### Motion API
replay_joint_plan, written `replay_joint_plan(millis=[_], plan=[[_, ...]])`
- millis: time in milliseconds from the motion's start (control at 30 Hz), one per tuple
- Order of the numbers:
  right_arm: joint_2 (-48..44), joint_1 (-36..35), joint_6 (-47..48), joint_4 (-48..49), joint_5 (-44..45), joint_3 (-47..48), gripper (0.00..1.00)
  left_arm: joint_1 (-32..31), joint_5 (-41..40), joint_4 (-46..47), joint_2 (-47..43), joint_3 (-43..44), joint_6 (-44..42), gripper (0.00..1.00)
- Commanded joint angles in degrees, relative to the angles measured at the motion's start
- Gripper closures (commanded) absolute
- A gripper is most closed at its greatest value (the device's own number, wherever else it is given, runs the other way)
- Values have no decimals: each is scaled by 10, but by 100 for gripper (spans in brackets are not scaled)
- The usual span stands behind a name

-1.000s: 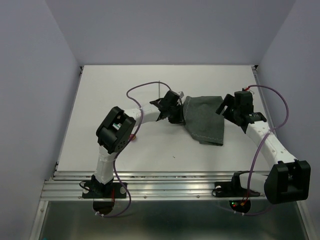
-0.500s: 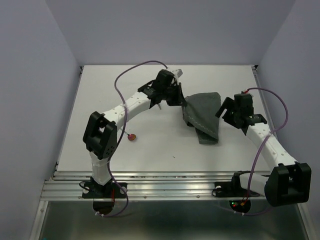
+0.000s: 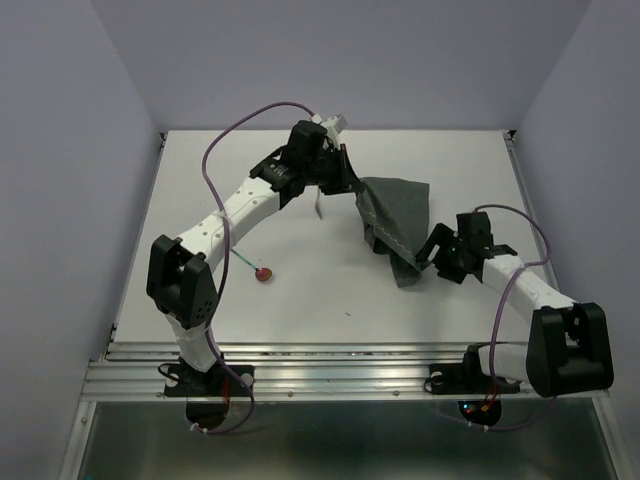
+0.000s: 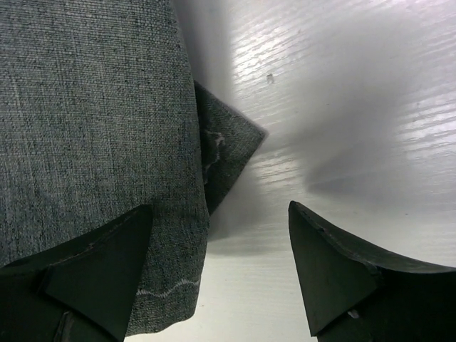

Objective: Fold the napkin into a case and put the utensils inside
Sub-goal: Pick up the crumpled napkin from the center of the board.

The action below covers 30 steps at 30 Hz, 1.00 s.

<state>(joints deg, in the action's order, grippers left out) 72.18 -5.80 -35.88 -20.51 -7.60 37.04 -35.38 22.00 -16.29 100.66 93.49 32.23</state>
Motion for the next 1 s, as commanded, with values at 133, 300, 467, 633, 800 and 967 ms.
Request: replay_joint_plan(millis=[133, 300, 467, 633, 800, 967], plan=[[-92, -12, -21, 66, -32, -26, 18, 61, -11, 13, -41, -8, 3, 100], [-115, -24, 19, 52, -12, -16, 18, 94, -12, 20, -35, -23, -5, 100], [-76, -29, 20, 37, 8, -7, 20, 116, -7, 23, -35, -39, -10, 100], [-4, -41, 27, 24, 63, 27, 29, 126, -2, 28, -52, -64, -13, 100], [55, -71, 39, 35, 104, 50, 37, 126, 5, 32, -64, -74, -13, 100], [101, -94, 12, 44, 115, 57, 51, 126, 2, 32, -69, -77, -14, 100]])
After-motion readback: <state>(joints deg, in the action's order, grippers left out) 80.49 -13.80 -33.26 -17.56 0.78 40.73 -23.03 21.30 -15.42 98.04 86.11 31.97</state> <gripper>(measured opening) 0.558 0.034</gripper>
